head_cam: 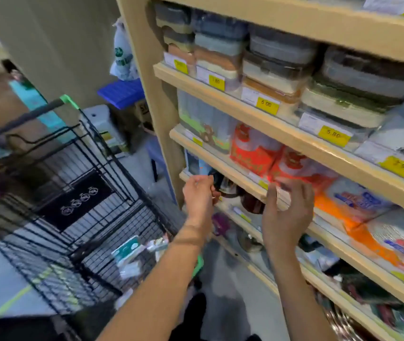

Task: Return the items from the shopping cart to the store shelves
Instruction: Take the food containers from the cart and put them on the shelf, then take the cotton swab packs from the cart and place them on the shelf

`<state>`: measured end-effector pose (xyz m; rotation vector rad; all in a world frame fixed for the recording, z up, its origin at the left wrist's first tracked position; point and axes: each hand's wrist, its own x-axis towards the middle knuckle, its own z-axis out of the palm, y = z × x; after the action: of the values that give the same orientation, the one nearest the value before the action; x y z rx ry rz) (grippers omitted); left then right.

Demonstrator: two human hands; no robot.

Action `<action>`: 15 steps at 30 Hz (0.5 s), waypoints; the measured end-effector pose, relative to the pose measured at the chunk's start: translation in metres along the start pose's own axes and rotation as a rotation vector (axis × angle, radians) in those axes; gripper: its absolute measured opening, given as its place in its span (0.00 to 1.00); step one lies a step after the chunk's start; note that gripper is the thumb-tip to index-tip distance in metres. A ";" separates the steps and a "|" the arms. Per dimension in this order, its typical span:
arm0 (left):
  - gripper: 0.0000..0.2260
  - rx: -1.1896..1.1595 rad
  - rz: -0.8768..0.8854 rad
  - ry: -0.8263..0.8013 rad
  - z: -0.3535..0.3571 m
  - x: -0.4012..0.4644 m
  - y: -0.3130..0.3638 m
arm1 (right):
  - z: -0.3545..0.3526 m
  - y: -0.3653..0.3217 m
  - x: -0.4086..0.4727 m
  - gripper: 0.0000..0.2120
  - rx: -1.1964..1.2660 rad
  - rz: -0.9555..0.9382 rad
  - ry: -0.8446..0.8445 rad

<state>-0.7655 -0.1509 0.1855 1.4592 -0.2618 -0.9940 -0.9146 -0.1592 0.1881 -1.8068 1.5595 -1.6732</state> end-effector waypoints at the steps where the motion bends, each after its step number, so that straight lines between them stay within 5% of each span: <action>1: 0.07 -0.001 -0.027 0.079 -0.030 -0.002 -0.013 | 0.010 0.000 -0.019 0.03 0.053 0.025 -0.125; 4: 0.10 0.025 -0.178 0.317 -0.113 -0.014 -0.056 | 0.035 0.005 -0.071 0.02 0.079 0.026 -0.503; 7: 0.02 0.181 -0.339 0.588 -0.197 -0.036 -0.103 | 0.060 0.007 -0.116 0.04 -0.002 0.054 -0.858; 11: 0.16 0.530 -0.452 0.910 -0.297 -0.075 -0.147 | 0.107 0.028 -0.162 0.10 -0.227 0.039 -1.261; 15: 0.20 0.626 -0.540 0.933 -0.364 -0.100 -0.164 | 0.157 0.055 -0.179 0.18 -0.468 0.140 -1.541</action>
<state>-0.6372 0.2037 0.0196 2.4853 0.5821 -0.5387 -0.7758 -0.1142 -0.0082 -2.0942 1.1573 0.3861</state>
